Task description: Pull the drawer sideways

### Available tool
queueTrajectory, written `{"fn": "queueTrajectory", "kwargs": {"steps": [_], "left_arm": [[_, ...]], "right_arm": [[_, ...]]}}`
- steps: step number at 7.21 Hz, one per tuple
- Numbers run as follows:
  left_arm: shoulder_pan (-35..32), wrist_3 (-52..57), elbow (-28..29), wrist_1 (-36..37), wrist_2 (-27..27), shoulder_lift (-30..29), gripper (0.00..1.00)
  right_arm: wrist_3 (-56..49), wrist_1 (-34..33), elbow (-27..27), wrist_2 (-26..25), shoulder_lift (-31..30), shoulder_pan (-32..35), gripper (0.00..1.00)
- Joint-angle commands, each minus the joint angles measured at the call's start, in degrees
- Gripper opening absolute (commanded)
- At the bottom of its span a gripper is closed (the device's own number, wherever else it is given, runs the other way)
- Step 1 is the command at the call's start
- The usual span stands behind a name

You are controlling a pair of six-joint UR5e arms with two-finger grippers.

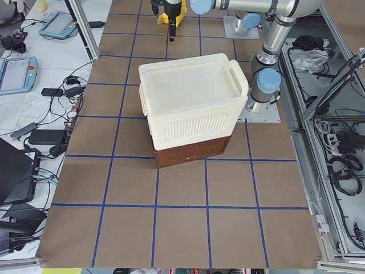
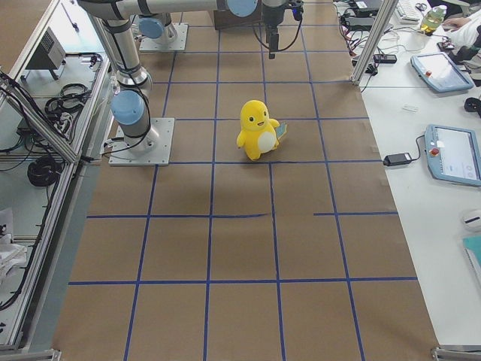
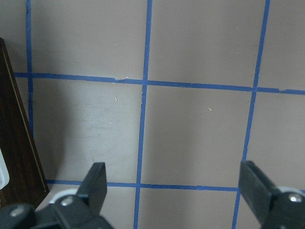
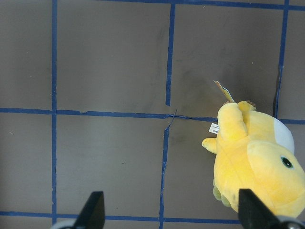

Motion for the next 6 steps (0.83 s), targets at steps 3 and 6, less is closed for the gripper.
{"fn": "queueTrajectory", "kwargs": {"steps": [3,6], "left_arm": [[-0.13,-0.09,-0.21,-0.05,0.05,0.41,1.0],[-0.13,-0.09,0.22,-0.05,-0.04,0.06,1.0]], "right_arm": [[0.04,0.0,0.0,0.0,0.0,0.0,1.0],[0.04,0.0,0.0,0.0,0.0,0.0,1.0]]}}
